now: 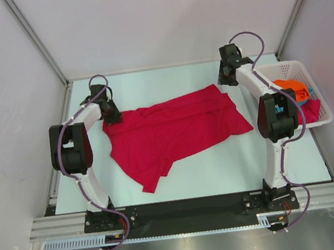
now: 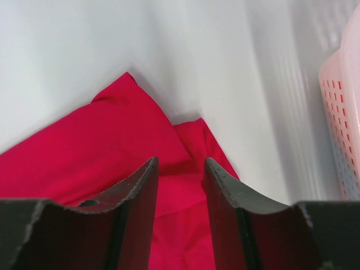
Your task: Fold and stack the t-shirts
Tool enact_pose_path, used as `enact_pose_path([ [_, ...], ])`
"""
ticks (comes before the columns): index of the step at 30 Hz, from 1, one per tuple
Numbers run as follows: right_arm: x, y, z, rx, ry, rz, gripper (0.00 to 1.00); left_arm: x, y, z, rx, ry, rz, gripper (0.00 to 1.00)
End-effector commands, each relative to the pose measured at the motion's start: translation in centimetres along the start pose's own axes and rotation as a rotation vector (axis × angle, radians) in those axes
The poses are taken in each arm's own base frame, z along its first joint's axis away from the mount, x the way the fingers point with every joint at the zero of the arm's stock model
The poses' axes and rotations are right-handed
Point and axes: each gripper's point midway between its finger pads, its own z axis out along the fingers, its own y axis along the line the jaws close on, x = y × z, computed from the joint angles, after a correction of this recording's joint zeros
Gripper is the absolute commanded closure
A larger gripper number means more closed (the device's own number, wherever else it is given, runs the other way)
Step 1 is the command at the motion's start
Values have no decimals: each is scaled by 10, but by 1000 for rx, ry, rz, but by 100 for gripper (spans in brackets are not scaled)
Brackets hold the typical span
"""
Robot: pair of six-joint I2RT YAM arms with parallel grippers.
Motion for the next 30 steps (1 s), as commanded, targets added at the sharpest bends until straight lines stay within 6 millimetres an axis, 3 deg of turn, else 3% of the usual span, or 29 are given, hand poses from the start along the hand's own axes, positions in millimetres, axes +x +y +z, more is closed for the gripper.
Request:
enact_pose_path([
  [1,-11,-2,-15,-1,-38,6,57,-17,-6,-19,6,-52,1,100],
  [12,-12,-4,-17,-3,-43,7,59,-21,-2,-24,-24,-70,-7,98],
  [19,-12,-5,-16,1,-44,8,59,-26,-4,-22,-23,-76,6,59],
  [30,-10,-6,-13,5,-38,4,60,-22,0,-7,-34,-54,-2,53],
])
